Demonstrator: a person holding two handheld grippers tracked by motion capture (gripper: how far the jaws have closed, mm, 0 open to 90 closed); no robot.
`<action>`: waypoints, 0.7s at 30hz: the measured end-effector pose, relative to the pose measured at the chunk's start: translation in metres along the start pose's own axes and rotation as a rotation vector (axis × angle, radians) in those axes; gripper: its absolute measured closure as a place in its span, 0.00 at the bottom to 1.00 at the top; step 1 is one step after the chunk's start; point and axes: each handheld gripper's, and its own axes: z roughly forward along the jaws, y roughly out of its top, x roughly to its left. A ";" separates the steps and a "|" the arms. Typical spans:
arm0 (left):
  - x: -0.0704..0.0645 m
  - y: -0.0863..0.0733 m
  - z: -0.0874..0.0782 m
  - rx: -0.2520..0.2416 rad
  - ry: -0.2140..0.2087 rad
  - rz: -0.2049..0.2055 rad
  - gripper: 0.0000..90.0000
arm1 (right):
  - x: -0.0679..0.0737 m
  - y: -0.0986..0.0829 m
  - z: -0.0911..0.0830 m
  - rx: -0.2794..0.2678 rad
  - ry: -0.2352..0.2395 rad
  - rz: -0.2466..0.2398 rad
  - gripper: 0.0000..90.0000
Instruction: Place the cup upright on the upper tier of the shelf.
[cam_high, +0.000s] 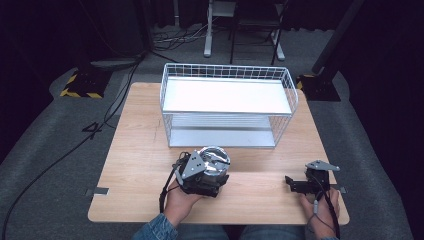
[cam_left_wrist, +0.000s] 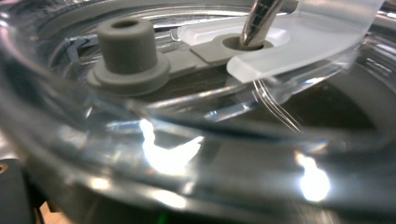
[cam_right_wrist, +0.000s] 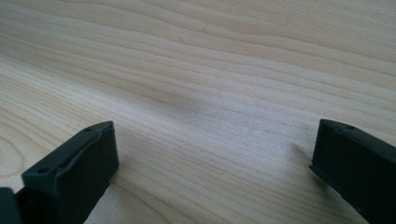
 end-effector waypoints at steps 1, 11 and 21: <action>0.001 0.003 -0.002 0.002 -0.002 0.004 0.04 | 0.000 0.000 0.000 0.000 0.000 0.000 0.00; 0.006 0.028 -0.014 0.001 -0.017 0.002 0.04 | 0.000 0.000 0.000 0.000 0.000 0.000 0.01; 0.013 0.048 -0.019 -0.005 -0.040 -0.007 0.04 | 0.000 0.000 0.000 0.000 0.000 -0.001 0.01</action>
